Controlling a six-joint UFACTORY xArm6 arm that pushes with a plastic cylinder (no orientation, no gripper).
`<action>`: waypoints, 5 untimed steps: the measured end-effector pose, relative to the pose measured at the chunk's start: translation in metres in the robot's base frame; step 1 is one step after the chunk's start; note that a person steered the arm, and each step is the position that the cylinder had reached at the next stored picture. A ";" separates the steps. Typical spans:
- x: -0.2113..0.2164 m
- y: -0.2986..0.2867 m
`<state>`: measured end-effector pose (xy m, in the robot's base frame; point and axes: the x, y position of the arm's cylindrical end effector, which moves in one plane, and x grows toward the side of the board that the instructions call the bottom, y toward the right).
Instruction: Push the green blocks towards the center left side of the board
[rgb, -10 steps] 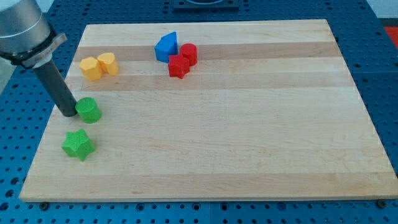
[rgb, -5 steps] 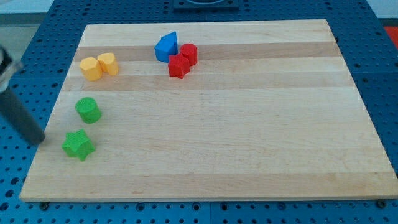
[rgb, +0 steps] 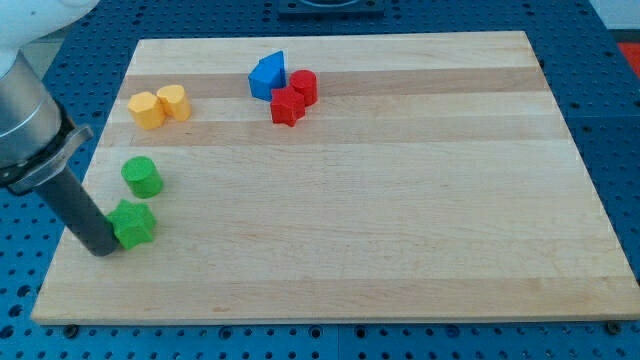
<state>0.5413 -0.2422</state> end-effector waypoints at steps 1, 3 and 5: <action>-0.007 0.005; -0.008 0.008; 0.038 0.026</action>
